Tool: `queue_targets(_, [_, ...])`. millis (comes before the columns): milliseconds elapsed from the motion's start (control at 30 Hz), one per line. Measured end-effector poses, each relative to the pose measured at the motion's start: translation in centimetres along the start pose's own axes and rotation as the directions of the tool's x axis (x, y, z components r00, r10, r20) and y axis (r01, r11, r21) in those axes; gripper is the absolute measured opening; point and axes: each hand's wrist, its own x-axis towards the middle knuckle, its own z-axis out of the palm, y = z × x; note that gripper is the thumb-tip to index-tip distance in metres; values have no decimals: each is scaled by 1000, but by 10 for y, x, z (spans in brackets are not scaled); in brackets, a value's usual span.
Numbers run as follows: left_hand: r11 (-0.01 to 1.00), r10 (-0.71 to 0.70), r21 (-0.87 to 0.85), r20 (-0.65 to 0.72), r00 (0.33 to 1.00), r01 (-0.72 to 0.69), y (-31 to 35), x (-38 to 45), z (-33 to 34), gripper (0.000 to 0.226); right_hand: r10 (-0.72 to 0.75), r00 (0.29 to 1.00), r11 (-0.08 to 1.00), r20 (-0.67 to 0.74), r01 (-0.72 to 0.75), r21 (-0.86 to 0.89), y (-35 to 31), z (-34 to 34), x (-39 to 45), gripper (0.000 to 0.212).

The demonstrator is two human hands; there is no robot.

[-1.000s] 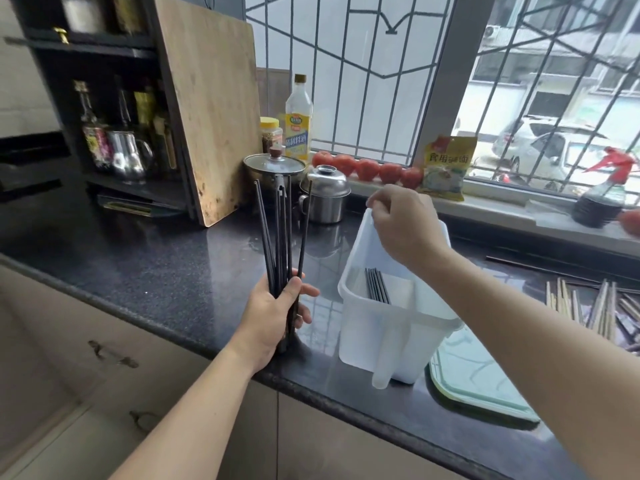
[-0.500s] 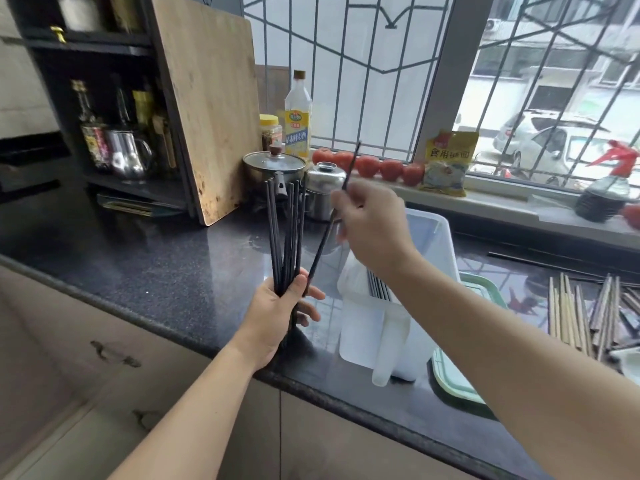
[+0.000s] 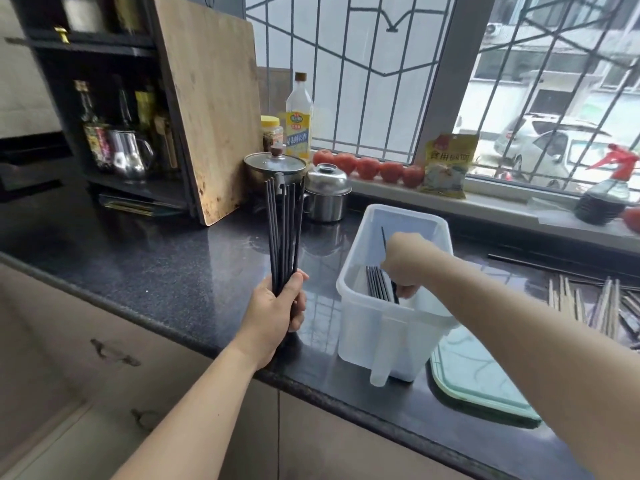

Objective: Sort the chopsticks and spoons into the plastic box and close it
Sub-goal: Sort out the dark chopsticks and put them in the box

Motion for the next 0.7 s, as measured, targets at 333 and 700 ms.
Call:
queue_targets(333, [1000,18,-7,22,1000,-18,2,0,-1,14,-16,984,975,-178,55,215,5,-2,10,15])
queue_targets(700, [999,46,-24,50,998,-44,6,-6,1,27,-188,821,739,-539,480,473,-19,-29,-30,26])
